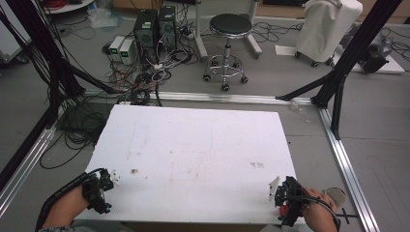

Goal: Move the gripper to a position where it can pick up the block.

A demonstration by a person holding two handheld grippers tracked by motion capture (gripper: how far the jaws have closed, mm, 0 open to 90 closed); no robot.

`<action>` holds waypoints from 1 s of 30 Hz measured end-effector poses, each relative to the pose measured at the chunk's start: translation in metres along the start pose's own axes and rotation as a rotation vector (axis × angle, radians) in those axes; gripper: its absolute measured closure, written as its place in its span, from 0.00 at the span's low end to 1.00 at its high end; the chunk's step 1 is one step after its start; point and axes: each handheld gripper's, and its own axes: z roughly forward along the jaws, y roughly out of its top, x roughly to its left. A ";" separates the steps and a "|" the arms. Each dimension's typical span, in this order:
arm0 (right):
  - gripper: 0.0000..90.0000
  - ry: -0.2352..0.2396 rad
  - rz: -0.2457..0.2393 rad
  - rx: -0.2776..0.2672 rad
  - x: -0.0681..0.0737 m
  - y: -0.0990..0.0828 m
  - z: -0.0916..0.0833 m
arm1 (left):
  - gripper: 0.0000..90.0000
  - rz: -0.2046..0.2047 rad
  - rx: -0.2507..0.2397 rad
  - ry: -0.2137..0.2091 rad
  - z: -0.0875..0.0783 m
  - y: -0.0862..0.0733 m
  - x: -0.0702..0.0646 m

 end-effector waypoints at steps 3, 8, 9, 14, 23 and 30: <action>0.03 0.011 -0.002 -0.006 0.000 -0.007 0.002 | 0.25 0.000 -0.002 0.000 0.000 0.000 0.000; 0.03 0.022 -0.017 -0.003 0.000 -0.017 0.008 | 0.25 0.000 -0.002 0.004 -0.001 -0.001 0.000; 0.03 0.024 -0.019 -0.005 0.000 -0.019 0.009 | 0.25 0.001 -0.003 0.005 -0.001 -0.001 0.000; 0.03 0.033 -0.074 -0.004 0.000 -0.026 0.020 | 0.25 0.003 -0.009 0.010 -0.001 0.000 0.000; 0.03 0.034 -0.053 -0.006 -0.003 -0.031 0.032 | 0.25 0.004 -0.007 0.004 -0.001 0.000 0.000; 0.03 0.047 -0.068 -0.004 -0.003 -0.036 0.040 | 0.25 0.004 -0.007 0.005 0.000 0.001 -0.001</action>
